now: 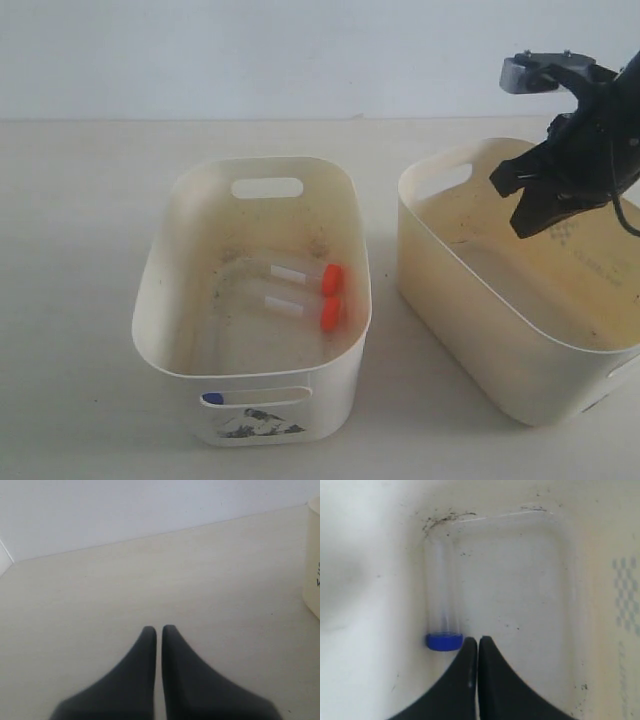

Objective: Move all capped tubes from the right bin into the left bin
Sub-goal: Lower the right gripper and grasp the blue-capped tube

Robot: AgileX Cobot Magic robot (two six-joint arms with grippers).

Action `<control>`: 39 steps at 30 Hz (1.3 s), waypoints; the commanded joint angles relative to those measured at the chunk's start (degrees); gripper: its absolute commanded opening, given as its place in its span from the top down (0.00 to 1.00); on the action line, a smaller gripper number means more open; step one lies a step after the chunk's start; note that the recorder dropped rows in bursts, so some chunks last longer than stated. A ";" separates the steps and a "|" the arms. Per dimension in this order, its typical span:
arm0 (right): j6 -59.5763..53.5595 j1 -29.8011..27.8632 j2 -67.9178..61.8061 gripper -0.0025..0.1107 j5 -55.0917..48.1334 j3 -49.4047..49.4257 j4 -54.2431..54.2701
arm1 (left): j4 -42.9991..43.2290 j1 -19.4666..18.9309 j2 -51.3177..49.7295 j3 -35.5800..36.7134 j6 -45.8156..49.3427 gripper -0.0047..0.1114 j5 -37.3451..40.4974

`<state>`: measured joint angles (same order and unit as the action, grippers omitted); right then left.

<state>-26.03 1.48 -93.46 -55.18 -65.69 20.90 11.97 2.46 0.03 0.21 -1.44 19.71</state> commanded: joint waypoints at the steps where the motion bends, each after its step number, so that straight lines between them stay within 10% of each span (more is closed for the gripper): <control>1: -2.66 -0.30 0.23 0.98 -0.79 0.10 3.06 | -0.18 0.08 -0.03 -0.21 -0.54 0.92 -0.23; 39: -7.14 -0.40 -11.80 0.98 -2.86 -0.03 5.02 | -0.18 0.08 -0.03 -0.21 -0.54 0.92 -0.23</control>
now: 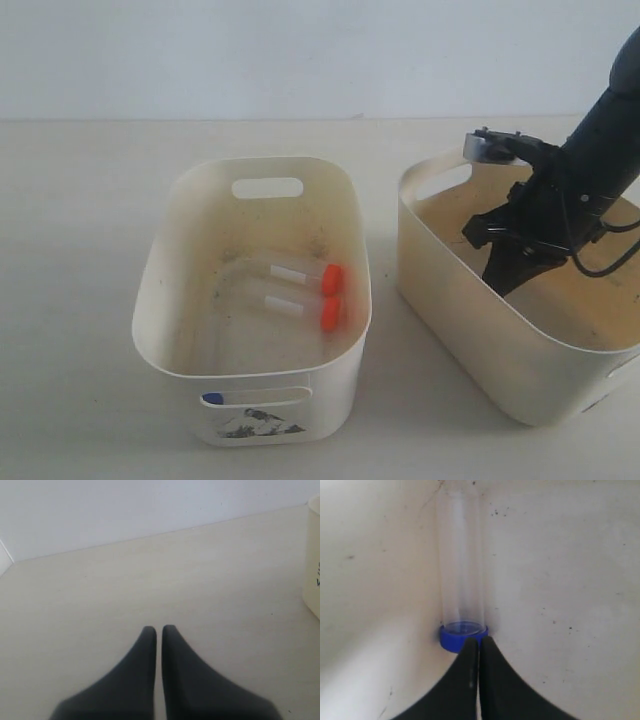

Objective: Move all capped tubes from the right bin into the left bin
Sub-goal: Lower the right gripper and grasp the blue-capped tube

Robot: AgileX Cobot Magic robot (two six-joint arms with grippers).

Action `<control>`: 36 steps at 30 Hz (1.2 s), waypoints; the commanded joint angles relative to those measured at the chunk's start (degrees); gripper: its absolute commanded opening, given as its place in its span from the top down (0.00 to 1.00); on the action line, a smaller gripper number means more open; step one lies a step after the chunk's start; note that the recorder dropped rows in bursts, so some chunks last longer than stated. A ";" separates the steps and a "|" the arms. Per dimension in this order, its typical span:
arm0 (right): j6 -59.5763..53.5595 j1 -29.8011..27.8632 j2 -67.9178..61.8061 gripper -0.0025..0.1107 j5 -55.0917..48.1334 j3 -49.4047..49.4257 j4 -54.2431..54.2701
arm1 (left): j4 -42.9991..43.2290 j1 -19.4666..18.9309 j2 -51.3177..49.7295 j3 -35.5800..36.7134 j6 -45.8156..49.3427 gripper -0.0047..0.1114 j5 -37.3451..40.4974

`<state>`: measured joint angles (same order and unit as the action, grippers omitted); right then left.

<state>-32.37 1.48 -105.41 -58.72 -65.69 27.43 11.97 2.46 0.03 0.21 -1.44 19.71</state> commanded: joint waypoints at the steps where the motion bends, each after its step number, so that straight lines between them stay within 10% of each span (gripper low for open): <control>1: -0.80 -0.40 0.15 0.98 0.68 -0.03 -1.51 | -0.18 0.08 -0.03 -0.21 -0.54 0.92 -0.23; 36: -0.48 -0.40 -5.12 0.98 2.55 -0.03 -0.65 | -0.18 0.08 -0.03 -0.21 -0.54 0.92 -0.23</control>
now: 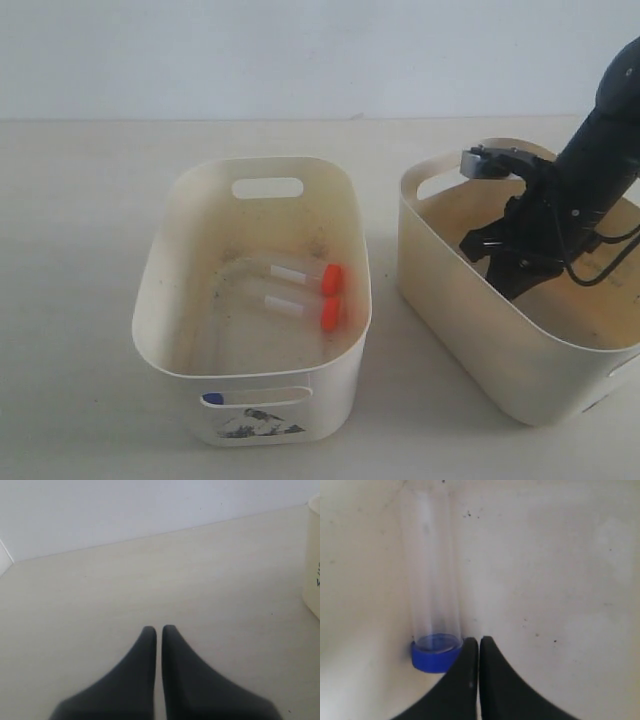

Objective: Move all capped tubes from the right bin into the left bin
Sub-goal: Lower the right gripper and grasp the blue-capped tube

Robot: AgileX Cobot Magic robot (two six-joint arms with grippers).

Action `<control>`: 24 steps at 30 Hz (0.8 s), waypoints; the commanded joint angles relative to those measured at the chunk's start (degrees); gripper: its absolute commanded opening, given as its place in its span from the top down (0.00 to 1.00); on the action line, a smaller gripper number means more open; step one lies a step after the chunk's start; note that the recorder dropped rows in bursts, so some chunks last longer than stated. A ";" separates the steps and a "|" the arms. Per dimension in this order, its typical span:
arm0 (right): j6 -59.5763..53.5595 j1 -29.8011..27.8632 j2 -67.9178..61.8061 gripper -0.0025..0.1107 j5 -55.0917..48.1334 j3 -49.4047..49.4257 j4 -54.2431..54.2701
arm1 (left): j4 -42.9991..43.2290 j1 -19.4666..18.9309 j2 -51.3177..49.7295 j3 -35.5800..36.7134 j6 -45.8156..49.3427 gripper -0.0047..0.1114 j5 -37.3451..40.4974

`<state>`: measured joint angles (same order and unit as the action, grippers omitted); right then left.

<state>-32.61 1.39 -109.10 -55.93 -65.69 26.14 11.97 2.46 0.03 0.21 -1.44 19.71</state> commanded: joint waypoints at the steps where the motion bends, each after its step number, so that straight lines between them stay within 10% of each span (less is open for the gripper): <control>1: -0.51 -0.32 -1.97 0.98 0.12 -0.03 0.64 | -0.18 0.08 -0.03 -0.21 -0.54 0.92 -0.23; 14: 0.09 -0.32 -3.52 0.94 0.17 -0.03 6.88 | -0.18 0.08 -0.03 -0.21 -0.54 0.92 -0.23; 24: 0.95 -0.32 -3.52 0.35 -1.62 -0.03 8.27 | -0.18 0.08 -0.03 -0.21 -0.54 0.92 -0.23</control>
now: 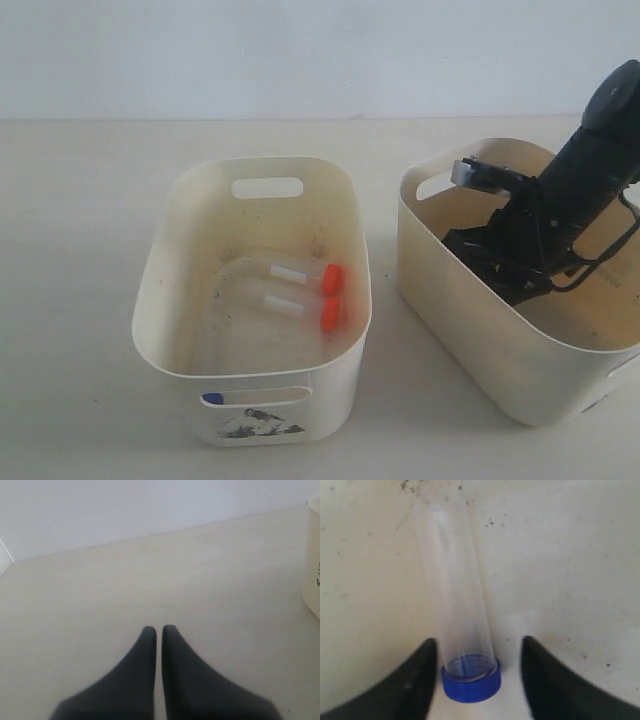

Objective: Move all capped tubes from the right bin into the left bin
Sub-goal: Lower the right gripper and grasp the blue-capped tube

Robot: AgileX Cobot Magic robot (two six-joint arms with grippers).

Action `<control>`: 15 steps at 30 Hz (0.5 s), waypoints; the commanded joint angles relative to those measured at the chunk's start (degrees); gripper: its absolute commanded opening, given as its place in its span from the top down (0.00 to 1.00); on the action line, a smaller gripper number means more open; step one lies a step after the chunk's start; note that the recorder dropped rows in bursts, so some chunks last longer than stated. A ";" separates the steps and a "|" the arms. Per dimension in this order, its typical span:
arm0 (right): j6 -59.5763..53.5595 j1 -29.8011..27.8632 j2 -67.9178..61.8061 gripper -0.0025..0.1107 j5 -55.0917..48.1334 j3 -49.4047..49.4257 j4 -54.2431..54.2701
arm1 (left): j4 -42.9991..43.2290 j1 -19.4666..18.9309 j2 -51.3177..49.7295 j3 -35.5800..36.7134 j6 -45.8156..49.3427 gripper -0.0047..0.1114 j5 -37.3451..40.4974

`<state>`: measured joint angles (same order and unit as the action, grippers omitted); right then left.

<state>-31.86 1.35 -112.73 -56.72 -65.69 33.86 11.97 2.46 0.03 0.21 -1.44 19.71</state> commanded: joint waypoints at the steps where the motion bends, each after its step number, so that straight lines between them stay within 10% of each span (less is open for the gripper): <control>1: 0.20 -0.28 0.11 0.32 -1.10 -0.03 0.55 | -0.18 0.08 -0.03 -0.21 -0.54 0.92 -0.23; 15: 0.32 1.04 0.11 0.23 -1.28 -0.03 -2.25 | -0.18 0.08 -0.03 -0.21 -0.54 0.92 -0.23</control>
<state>-31.27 1.22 -112.73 -56.47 -65.69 32.10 11.97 2.46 0.03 0.21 -1.44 19.71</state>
